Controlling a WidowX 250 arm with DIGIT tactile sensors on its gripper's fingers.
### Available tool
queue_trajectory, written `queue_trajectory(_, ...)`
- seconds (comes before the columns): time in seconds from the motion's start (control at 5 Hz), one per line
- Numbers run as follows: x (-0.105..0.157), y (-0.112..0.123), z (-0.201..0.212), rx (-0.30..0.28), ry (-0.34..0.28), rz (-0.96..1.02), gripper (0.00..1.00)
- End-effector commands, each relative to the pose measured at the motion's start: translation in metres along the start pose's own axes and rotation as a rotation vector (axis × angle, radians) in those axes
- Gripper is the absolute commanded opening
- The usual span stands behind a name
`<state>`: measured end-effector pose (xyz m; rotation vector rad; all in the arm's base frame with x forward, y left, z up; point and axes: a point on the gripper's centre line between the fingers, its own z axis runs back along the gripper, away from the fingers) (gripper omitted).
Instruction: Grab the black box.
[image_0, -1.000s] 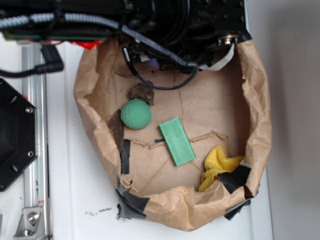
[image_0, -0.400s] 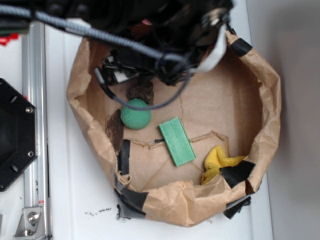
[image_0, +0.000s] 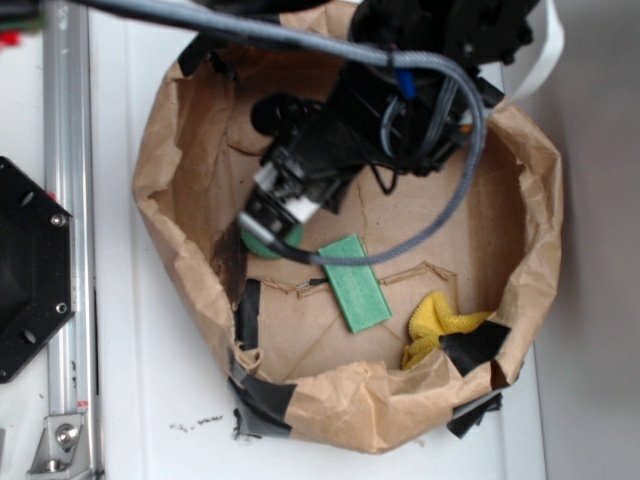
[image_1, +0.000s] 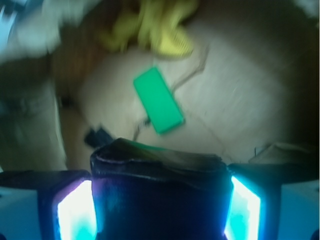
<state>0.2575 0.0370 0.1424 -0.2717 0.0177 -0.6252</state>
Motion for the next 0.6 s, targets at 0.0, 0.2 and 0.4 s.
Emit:
queue_trajectory(0.0,0.0044,-0.0118,0.0335,0.095,-0.164,0.476,0.00)
queue_trajectory(0.2,0.0052,-0.0121,0.0341,0.183,-0.120,0.587,0.00)
queue_trajectory(0.4,0.0094,-0.0125,0.0318,0.193,-0.101,0.577,0.00)
